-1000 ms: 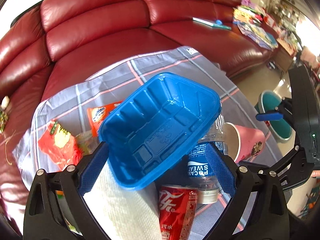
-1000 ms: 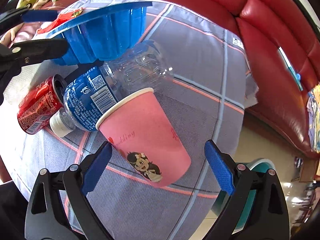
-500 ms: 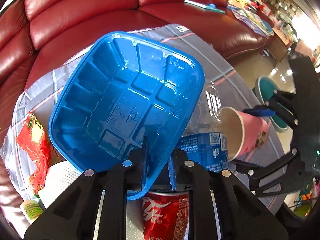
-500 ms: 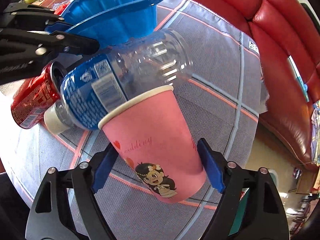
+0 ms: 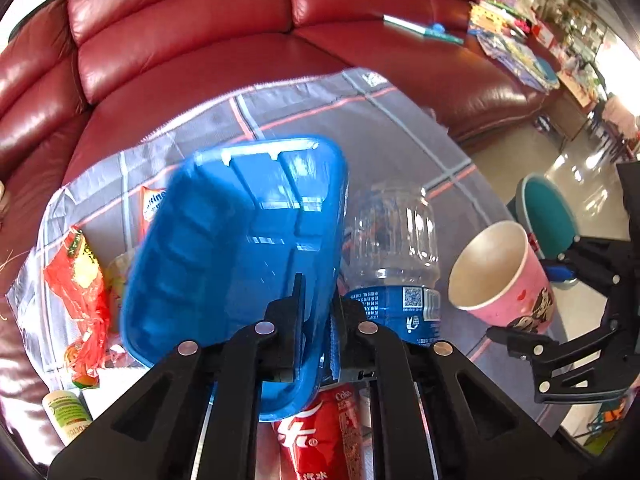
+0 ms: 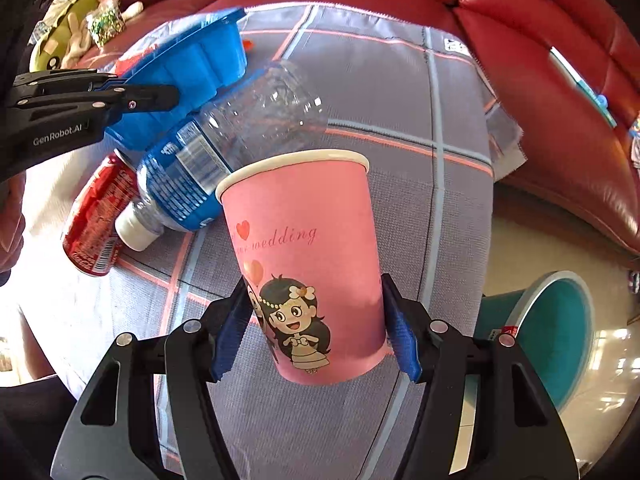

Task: Collect trash
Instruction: 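Grasp the pink paper cup with the right tool while the left tool grasps the blue tray, then carry the tray and cup over the teal bin and release both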

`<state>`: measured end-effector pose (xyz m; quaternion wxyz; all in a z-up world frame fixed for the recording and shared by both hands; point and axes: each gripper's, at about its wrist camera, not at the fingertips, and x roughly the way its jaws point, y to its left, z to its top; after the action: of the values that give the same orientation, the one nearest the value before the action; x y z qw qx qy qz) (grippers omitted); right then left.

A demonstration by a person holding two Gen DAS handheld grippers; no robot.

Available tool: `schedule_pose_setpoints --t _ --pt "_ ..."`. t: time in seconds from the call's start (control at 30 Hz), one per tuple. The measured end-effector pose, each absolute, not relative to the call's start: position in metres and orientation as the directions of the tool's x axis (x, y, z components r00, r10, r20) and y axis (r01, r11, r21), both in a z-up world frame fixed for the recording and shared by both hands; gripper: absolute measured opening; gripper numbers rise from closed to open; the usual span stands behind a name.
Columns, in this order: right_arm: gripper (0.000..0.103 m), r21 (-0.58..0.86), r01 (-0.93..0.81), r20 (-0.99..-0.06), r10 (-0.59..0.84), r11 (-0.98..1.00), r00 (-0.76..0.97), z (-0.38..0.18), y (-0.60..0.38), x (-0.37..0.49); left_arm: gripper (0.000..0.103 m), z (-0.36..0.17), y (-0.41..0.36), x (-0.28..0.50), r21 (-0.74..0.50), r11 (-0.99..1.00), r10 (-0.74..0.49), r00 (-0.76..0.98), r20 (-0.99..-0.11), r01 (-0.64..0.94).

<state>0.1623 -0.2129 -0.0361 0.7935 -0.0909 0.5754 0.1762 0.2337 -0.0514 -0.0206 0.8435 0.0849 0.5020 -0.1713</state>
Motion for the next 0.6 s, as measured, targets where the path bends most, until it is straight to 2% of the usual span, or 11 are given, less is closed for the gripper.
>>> schedule_pose_setpoints --t 0.33,0.6 --pt "0.060 0.081 -0.336 -0.923 0.198 0.938 0.331 -0.016 -0.234 0.149 0.010 0.016 -0.050 0.206 -0.047 0.936 -0.230 0.504 -0.832 0.349" --pt "0.060 0.103 -0.279 -0.900 0.209 0.955 0.382 0.004 -0.258 0.133 0.010 0.054 -0.064 0.181 -0.087 0.915 -0.311 0.551 -0.775 0.395"
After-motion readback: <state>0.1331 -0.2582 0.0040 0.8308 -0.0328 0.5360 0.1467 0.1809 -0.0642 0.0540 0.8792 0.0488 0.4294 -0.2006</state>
